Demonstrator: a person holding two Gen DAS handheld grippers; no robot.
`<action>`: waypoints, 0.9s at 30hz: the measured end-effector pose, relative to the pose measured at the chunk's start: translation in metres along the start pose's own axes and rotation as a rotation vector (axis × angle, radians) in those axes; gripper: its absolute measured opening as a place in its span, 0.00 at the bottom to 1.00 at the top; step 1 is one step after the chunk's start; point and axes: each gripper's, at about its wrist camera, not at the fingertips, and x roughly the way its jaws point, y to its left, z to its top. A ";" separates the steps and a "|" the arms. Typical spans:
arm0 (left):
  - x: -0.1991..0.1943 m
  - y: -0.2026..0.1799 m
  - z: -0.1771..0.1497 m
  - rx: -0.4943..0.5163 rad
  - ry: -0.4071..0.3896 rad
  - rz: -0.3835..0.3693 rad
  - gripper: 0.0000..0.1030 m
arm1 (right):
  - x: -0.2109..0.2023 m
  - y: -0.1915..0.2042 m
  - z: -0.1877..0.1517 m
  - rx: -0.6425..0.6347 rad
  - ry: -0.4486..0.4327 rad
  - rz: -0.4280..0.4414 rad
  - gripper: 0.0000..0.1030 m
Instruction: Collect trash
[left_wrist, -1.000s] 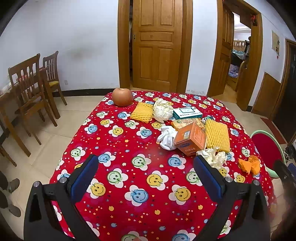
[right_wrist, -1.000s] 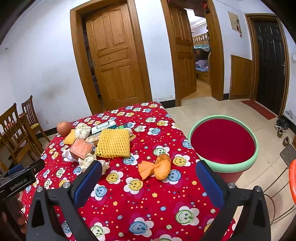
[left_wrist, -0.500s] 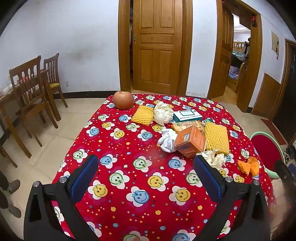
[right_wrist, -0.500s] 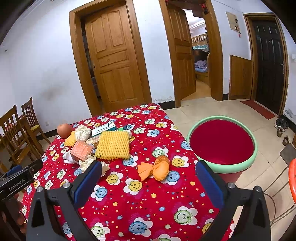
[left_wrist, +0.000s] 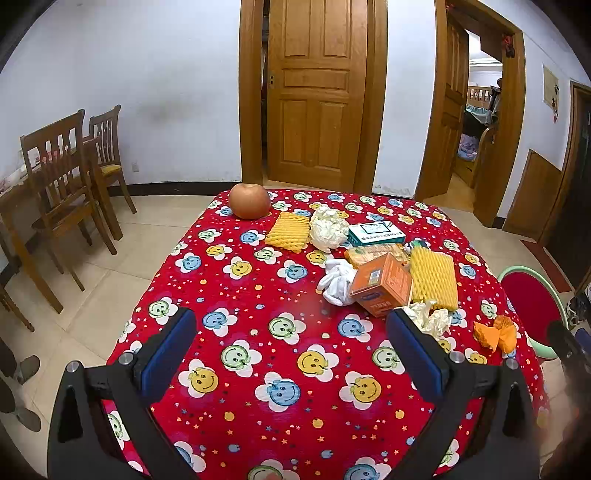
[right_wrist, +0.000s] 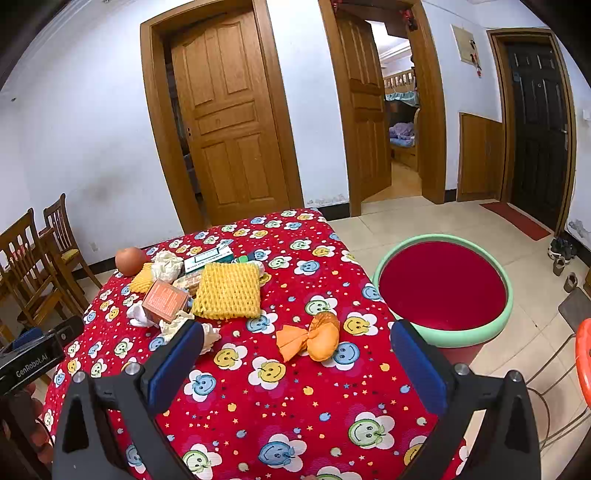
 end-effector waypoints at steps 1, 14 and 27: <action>0.001 0.000 0.001 -0.001 0.000 0.000 0.98 | 0.000 0.000 -0.001 0.001 0.000 0.000 1.00; -0.002 0.005 -0.004 -0.003 -0.001 0.001 0.98 | -0.001 0.000 -0.001 0.002 0.000 0.003 1.00; -0.002 0.007 -0.005 -0.003 0.001 0.002 0.98 | 0.001 0.001 0.000 0.002 0.002 0.004 1.00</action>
